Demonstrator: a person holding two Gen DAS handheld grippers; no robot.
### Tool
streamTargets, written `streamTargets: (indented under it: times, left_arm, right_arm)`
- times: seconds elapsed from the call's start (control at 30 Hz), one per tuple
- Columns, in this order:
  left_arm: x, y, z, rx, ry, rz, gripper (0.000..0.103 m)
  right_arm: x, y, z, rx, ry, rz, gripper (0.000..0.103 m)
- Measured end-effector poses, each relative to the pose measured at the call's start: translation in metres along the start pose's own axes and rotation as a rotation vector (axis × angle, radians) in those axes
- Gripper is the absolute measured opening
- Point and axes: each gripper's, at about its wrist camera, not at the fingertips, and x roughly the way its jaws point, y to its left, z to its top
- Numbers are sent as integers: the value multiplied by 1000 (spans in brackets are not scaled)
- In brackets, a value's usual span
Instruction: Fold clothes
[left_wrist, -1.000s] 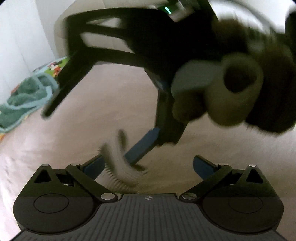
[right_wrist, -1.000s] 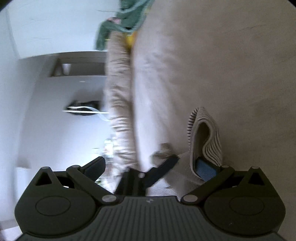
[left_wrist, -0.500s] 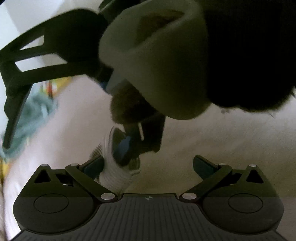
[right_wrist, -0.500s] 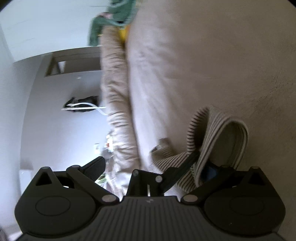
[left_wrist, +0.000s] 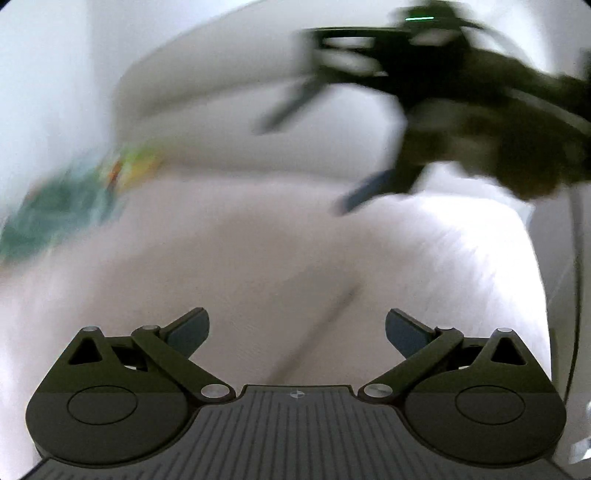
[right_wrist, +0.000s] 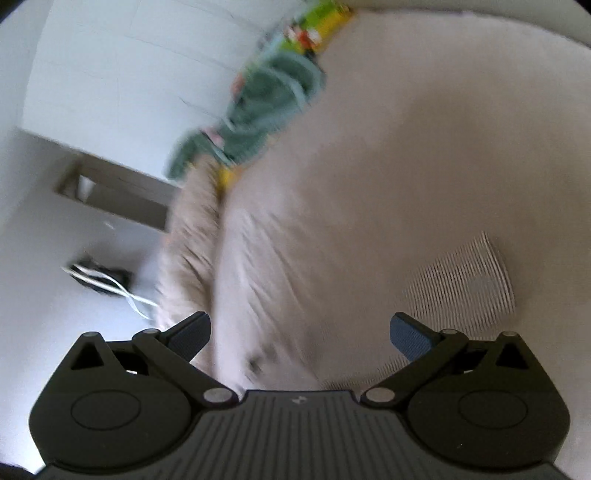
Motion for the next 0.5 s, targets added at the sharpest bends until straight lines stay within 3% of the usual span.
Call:
streamTargets:
  times: [0.07,0.13,0.2,0.27,0.33,0.43,0.5]
  left_arm:
    - [-19,34,-35,-151,120,104,103]
    - [-35,71,-70,-304,234,211,103]
    - [-48,106,-100,-511,353,313,103]
    - [-67,136,-141,-739,424,368,103]
    - [-84,142,-169,-888,438,391,103]
    - [-88,149,-189,-933,437,400,103]
    - [-80,149,-186,-893,468,409,103]
  right_arm:
    - [23,17,-43,-134,-30,-142,103]
    - [56,48,-93,-378,-76,-273,103]
    - [94,68,-145,-561,-139,-293,103]
    - [124,74,-177,-557,-90,-237,103]
    - [154,72,-201,-515,0,-207,103]
    - [188,52,-220,-411,155,-226,103]
    - [193,32,-227,-356,203,-252,103]
